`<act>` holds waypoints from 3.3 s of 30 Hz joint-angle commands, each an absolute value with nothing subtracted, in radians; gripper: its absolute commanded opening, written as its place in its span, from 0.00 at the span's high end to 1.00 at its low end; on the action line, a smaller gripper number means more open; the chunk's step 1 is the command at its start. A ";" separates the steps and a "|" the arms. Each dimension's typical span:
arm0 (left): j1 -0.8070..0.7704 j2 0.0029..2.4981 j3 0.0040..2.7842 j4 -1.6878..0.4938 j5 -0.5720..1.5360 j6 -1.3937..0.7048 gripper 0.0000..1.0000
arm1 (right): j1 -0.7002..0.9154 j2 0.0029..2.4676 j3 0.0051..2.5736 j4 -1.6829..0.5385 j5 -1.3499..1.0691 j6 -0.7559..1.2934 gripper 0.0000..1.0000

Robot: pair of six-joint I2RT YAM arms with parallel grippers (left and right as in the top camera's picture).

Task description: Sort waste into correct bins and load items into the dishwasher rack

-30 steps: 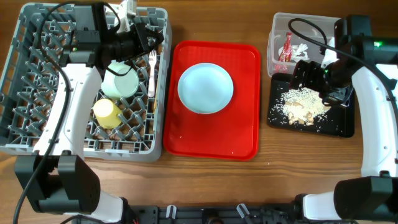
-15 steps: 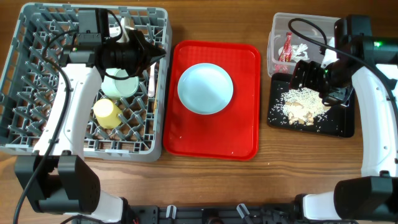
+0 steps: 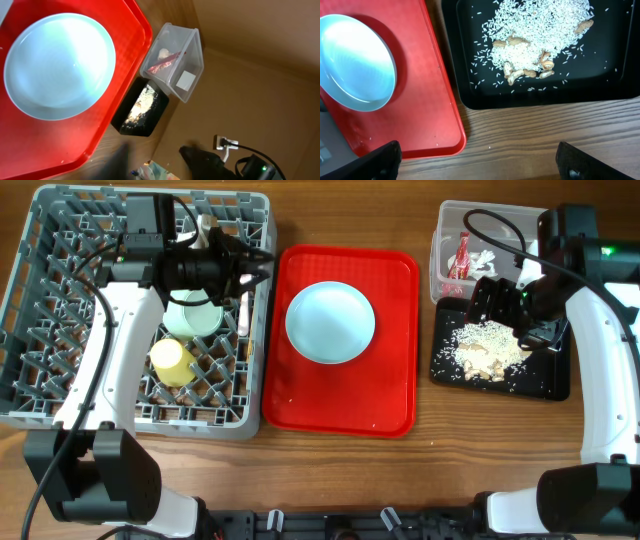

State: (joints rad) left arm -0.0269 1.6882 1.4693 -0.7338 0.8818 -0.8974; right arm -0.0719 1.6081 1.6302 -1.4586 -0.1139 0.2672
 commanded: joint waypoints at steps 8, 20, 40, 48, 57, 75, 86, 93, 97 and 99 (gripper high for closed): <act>-0.028 1.665 1.474 -0.727 0.926 -0.870 0.75 | -0.072 1.597 1.647 -1.459 -0.103 0.265 0.00; -0.029 1.664 1.474 -0.727 0.898 -0.787 0.96 | -0.072 1.597 1.647 -1.455 -0.104 0.265 0.00; 0.059 1.589 1.474 -0.936 0.341 -0.422 0.44 | 0.064 1.631 1.627 -1.234 -0.290 0.266 0.00; 0.059 1.584 1.474 -1.035 0.181 -0.425 0.43 | 0.255 1.788 1.627 -1.170 -0.237 0.380 0.00; 0.059 1.584 1.474 -1.038 0.181 -0.426 0.43 | 0.337 2.018 1.627 -1.105 -0.233 0.459 0.13; 0.059 1.584 1.474 -1.052 0.181 -0.426 0.43 | 0.343 2.167 1.627 -1.025 -0.152 0.605 0.71; 0.059 1.584 1.474 -1.052 0.181 -0.426 0.43 | 0.344 2.189 1.608 -0.994 -0.152 0.605 0.78; 0.059 1.584 1.474 -1.052 0.181 -0.426 0.43 | 0.345 2.189 1.608 -0.990 -0.152 0.605 0.80; 0.059 1.584 1.474 -1.052 0.181 -0.426 0.43 | 0.354 2.198 1.608 -0.981 -0.152 0.604 0.81; 0.059 1.584 1.474 -1.052 0.181 -0.426 0.42 | 0.360 2.207 1.608 -0.980 -0.152 0.605 0.81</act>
